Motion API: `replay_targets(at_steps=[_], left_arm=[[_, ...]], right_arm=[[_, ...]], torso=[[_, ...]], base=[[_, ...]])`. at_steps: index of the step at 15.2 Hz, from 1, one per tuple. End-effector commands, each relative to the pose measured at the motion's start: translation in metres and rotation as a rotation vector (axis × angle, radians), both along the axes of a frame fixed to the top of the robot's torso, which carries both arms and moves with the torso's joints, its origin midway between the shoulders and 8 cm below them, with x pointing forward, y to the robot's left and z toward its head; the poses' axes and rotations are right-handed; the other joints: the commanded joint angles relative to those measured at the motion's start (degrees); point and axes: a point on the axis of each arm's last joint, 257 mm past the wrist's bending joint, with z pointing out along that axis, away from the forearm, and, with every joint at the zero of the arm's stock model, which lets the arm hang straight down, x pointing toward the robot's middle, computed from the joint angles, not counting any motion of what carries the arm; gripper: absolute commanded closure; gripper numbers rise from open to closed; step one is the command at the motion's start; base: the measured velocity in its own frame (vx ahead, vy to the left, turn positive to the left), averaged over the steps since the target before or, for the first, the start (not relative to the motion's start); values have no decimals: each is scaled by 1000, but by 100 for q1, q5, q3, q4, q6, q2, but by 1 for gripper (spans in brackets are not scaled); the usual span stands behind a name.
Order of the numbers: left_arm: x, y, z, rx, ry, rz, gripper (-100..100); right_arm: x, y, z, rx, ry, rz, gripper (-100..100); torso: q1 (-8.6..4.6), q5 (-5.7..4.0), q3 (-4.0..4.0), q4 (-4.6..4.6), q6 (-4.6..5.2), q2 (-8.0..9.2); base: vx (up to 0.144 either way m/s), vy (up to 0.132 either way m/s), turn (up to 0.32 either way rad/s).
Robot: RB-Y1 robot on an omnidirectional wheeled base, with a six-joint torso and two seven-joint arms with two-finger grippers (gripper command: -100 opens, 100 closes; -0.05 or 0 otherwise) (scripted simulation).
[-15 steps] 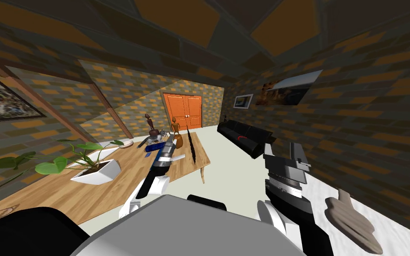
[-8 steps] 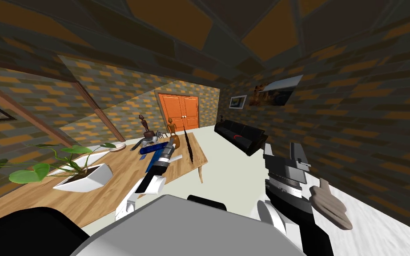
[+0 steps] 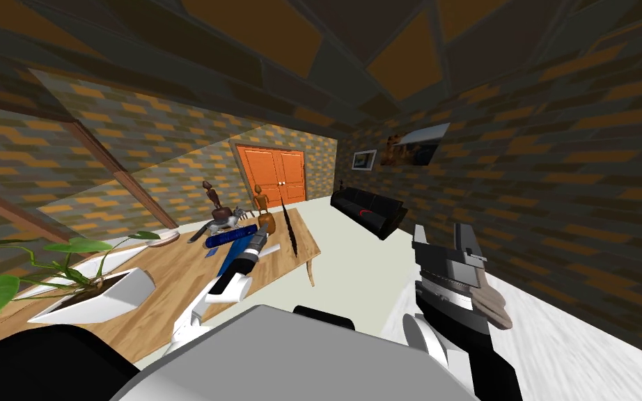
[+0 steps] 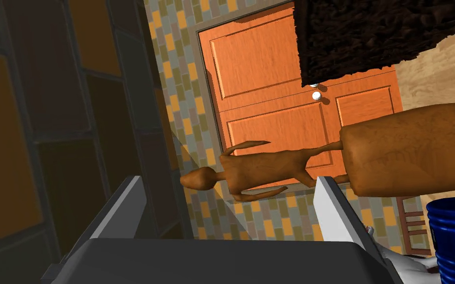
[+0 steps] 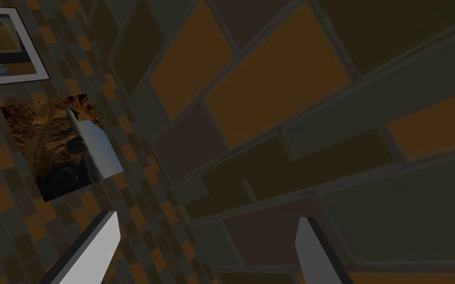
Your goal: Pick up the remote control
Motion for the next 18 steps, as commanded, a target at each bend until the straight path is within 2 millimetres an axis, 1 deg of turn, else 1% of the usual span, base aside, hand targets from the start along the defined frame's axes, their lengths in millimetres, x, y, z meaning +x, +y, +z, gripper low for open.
replay_targets(at_steps=[1,2,3,4,5,6,7,8,9,10,11,12,13,14,15,16,17,18], left_arm=[[-1,28,-21,-20,68,39,-100],[-3,33,-34,-27,96,49,-100],[-3,33,-34,-27,96,49,-100],[-6,54,-48,-44,143,82,-100],[-8,57,-56,-49,163,89,-100],[-8,57,-57,-50,165,90,-100],[-13,79,-70,-70,213,125,-100],[-16,82,-80,-77,234,134,-100],[-16,82,-80,-77,234,134,-100],[-23,104,-92,-99,277,173,-100],[-26,108,-103,-107,302,183,-100],[-32,128,-105,-125,319,216,-100],[-38,132,-120,-139,360,231,-100],[-39,133,-124,-141,367,235,-100],[-46,153,-127,-165,389,271,-100],[-53,157,-140,-177,422,285,-100],[-55,158,-145,-180,431,290,-100],[-66,179,-152,-210,459,333,-100]], right_arm=[[0,0,0,0,0,0,0],[0,0,0,0,0,0,0],[0,0,0,0,0,0,0],[0,0,0,0,0,0,0],[0,0,0,0,0,0,0],[0,0,0,0,0,0,0],[0,0,0,0,0,0,0],[0,0,0,0,0,0,0],[0,0,0,0,0,0,0],[0,0,0,0,0,0,0],[0,0,0,0,0,0,0],[0,0,0,0,0,0,0],[0,0,0,0,0,0,0],[0,0,0,0,0,0,0],[0,0,0,0,0,0,0],[0,0,0,0,0,0,0],[0,0,0,0,0,0,0],[0,0,0,0,0,0,0]], torso=[[0,0,0,0,0,0],[0,0,0,0,2,0],[1,0,0,0,1,-1],[2,0,-1,0,-1,-1],[1,0,-1,0,1,-2],[2,1,-1,-1,0,-2],[2,1,-1,0,-1,-2],[2,1,-2,0,2,-3],[2,1,-2,-1,1,-3],[3,0,-1,-1,-2,-3],[3,0,-2,0,1,-3],[3,1,-2,-1,1,-4],[3,0,-3,0,3,-5],[4,1,-2,-1,0,-4],[5,1,-2,-1,-2,-4],[4,0,-3,0,2,-5],[5,1,-3,-1,1,-6],[5,1,-3,-1,-1,-5]], base=[[-3,-11,-198],[-3,-7,-162],[-3,-2,-45],[-1,-8,-134],[0,-6,-138],[0,-2,-51],[1,-6,-145],[1,-5,-174],[1,0,-66],[3,-5,-148],[3,-2,-134],[5,-4,-188],[7,-1,-198],[5,3,-67],[6,-2,-140],[8,0,-169],[6,4,-62],[8,0,-145]])
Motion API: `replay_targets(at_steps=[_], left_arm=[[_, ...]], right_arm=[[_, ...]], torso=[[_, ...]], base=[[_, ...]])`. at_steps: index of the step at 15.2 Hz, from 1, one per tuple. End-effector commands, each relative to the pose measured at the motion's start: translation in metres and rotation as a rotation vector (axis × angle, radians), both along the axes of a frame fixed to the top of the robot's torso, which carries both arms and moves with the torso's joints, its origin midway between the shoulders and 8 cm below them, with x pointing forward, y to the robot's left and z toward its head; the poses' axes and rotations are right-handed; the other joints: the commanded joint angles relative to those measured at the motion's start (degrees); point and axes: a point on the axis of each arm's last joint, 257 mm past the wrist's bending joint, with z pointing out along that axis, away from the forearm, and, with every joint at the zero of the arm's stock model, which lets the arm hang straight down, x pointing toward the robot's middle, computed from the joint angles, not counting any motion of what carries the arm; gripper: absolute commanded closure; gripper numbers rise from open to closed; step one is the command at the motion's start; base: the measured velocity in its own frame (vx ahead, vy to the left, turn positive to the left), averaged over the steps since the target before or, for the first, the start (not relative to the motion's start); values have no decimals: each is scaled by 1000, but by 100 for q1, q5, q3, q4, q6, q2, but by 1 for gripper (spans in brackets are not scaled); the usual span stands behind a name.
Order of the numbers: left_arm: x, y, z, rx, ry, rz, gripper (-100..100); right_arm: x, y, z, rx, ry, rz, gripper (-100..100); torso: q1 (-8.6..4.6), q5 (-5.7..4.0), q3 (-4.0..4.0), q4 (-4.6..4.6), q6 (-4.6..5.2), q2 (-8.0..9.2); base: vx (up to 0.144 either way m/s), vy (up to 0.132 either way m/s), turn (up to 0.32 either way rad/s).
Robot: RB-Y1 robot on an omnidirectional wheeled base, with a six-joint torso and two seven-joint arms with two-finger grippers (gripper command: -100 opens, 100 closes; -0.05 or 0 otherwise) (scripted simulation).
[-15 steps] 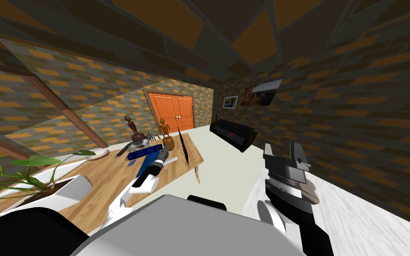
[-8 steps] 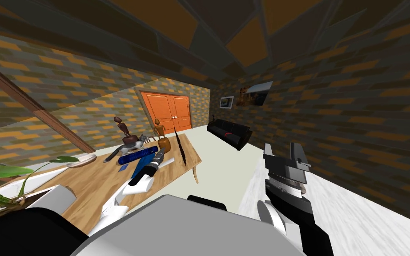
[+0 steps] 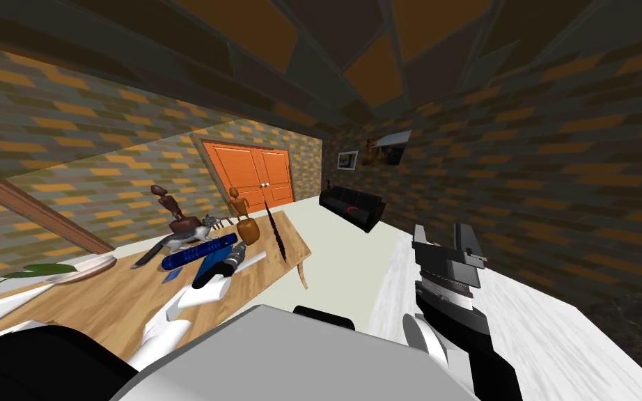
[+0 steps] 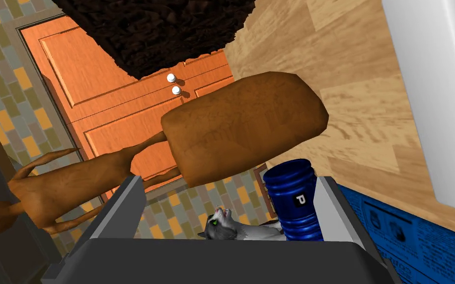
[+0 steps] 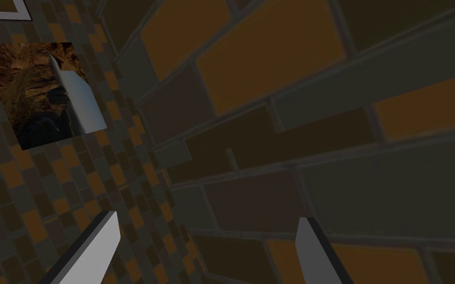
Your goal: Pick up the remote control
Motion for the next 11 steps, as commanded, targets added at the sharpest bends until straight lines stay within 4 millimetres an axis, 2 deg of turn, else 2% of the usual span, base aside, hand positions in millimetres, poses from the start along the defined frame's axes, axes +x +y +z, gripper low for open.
replay_targets(at_steps=[1,2,3,4,5,6,7,8,9,11], left_arm=[[-17,18,-22,-37,62,52,-100],[-17,18,-22,-37,62,52,-100],[-29,38,-28,-65,90,99,-100],[-36,40,-39,-78,117,113,-100],[-37,41,-40,-79,119,114,-100],[-48,58,-43,-108,140,160,-100],[-57,60,-54,-121,167,175,-100],[-59,61,-57,-123,172,179,-100],[-74,79,-63,-155,192,233,-100],[-82,79,-72,-171,222,245,-100]], right_arm=[[0,0,0,0,0,0,0],[0,0,0,0,0,0,0],[0,0,0,0,0,0,0],[0,0,0,0,0,0,0],[0,0,0,0,0,0,0],[0,0,0,0,0,0,0],[0,0,0,0,0,0,0],[0,0,0,0,0,0,0],[0,0,0,0,0,0,0],[0,0,0,0,0,0,0]], torso=[[0,0,0,0,0,0],[0,1,0,0,0,0],[0,0,0,0,-2,0],[0,0,0,0,2,-1],[0,0,0,0,-1,0],[1,0,0,0,-4,1],[1,0,0,0,0,0],[2,1,-1,0,1,-1],[2,0,-1,0,-3,-1],[2,0,-1,0,-1,-1]], base=[[9,2,-174],[6,5,-69],[8,1,-171],[10,4,-166],[7,7,-45],[9,3,-145],[11,6,-167],[8,8,-71],[11,4,-184],[11,11,-111]])
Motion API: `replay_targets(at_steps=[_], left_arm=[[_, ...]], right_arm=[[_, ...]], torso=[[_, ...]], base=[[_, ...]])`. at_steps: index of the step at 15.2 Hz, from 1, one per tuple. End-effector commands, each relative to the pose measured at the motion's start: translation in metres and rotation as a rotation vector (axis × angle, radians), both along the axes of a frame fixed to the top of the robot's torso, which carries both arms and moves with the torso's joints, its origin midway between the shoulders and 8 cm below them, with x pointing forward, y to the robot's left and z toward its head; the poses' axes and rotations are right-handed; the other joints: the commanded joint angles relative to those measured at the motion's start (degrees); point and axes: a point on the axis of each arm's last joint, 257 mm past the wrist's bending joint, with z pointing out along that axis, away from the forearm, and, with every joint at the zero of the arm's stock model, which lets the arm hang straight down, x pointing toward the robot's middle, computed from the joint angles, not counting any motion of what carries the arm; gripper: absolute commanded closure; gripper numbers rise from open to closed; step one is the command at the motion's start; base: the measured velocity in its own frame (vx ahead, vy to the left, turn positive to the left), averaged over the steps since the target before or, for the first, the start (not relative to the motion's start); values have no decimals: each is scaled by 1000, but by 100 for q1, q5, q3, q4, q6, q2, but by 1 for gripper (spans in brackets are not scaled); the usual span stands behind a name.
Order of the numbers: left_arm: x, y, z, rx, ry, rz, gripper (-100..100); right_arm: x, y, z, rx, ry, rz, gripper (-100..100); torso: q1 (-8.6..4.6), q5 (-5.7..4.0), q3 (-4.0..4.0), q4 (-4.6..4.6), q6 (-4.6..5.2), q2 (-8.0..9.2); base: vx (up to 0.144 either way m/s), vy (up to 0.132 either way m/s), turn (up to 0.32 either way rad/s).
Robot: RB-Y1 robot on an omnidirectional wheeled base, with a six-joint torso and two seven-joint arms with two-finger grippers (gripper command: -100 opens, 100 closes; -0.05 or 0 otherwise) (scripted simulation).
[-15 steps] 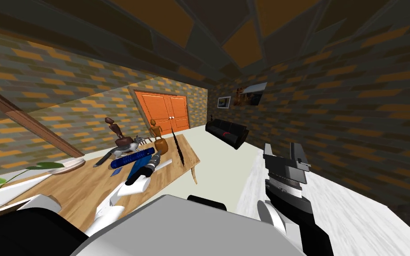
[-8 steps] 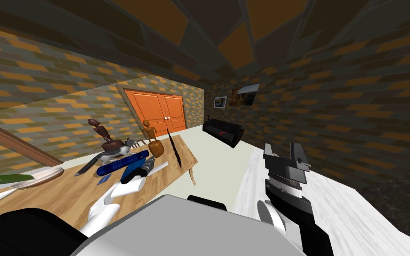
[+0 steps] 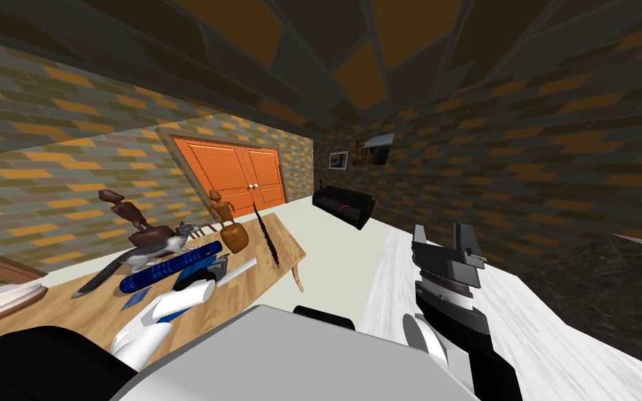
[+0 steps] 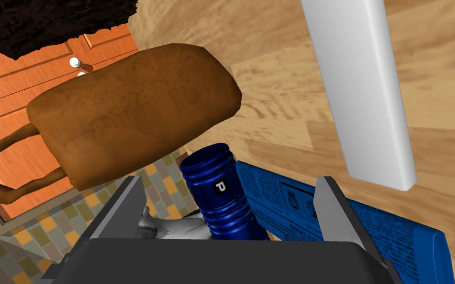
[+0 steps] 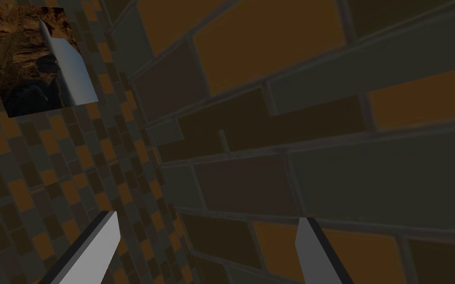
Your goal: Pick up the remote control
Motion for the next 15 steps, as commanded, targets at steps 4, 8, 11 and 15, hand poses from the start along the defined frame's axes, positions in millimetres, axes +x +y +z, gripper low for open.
replay_targets(at_steps=[4,8,11,15], left_arm=[[-44,30,-27,-96,78,138,-100],[-76,39,-47,-166,142,219,-100],[-100,47,-58,-221,176,287,-100],[-123,51,-67,-278,207,353,-100]], right_arm=[[0,0,0,0,0,0,0],[0,0,0,0,0,0,0],[0,0,0,0,0,0,0],[0,0,0,0,0,0,0]], torso=[[0,0,0,0,0,-1],[1,-1,-1,0,3,-2],[2,0,-1,0,1,-2],[3,0,-2,-1,2,-3]], base=[[12,8,-130],[13,10,-145],[14,14,-113],[14,15,-113]])
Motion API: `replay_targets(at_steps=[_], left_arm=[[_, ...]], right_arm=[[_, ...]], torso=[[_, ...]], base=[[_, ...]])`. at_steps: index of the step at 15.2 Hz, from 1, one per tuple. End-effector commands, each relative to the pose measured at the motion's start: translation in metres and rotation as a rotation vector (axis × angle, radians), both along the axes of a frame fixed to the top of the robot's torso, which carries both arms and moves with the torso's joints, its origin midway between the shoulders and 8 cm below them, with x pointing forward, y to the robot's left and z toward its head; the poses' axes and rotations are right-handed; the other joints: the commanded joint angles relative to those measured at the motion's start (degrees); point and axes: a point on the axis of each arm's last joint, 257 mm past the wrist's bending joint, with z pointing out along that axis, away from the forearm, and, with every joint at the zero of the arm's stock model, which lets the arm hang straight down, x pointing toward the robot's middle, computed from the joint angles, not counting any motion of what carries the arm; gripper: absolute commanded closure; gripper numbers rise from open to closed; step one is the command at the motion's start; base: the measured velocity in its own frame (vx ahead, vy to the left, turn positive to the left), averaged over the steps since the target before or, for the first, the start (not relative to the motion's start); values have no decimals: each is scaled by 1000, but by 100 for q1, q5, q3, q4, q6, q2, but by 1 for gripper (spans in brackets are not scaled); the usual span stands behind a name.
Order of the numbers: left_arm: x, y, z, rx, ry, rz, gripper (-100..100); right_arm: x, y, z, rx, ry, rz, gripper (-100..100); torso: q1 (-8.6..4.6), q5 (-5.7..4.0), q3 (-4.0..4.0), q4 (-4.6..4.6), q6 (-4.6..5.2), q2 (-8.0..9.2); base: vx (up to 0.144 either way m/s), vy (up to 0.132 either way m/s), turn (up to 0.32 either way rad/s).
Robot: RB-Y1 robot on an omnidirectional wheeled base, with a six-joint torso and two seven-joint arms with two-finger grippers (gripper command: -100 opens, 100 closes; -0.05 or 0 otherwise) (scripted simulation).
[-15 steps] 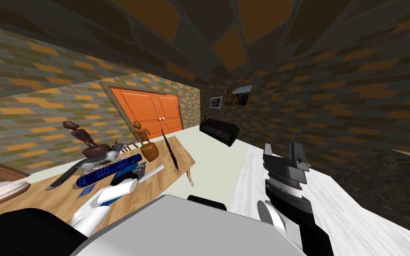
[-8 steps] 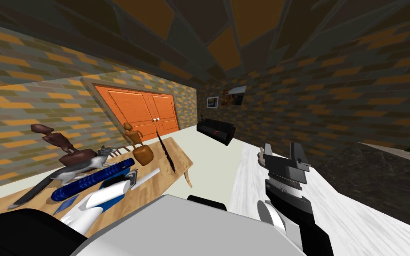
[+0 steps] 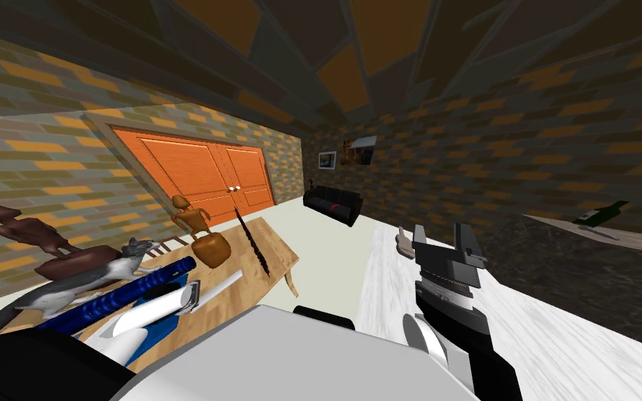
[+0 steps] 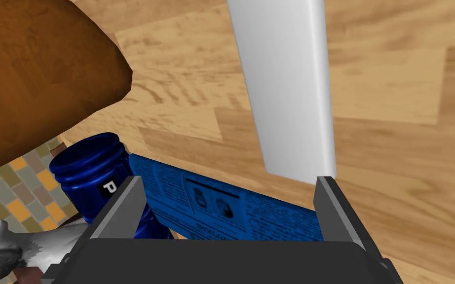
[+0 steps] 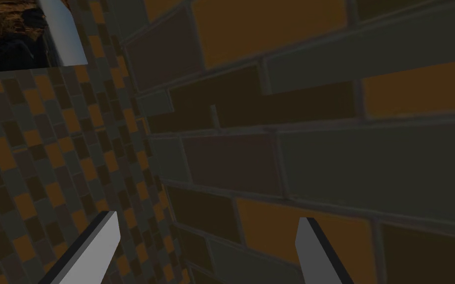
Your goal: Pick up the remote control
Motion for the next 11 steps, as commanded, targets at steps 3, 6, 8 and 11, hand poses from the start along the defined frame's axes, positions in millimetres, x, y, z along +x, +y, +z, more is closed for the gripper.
replay_targets(at_steps=[3,6,8,11], left_arm=[[-25,1,-11,-70,36,80,-100],[-53,3,-18,-155,52,190,-100],[-63,-1,-25,-177,73,205,-100],[-90,-6,-32,-266,85,312,-100]], right_arm=[[0,0,0,0,0,0,0],[0,0,0,0,0,0,0],[0,0,0,0,0,0,0],[0,0,0,0,0,0,0]], torso=[[1,0,-1,0,3,-2],[2,0,-2,0,3,-3],[5,0,-2,-1,2,-3],[3,0,-1,0,3,-2]], base=[[14,17,-118],[19,20,-167],[16,27,-103],[18,24,-149]])
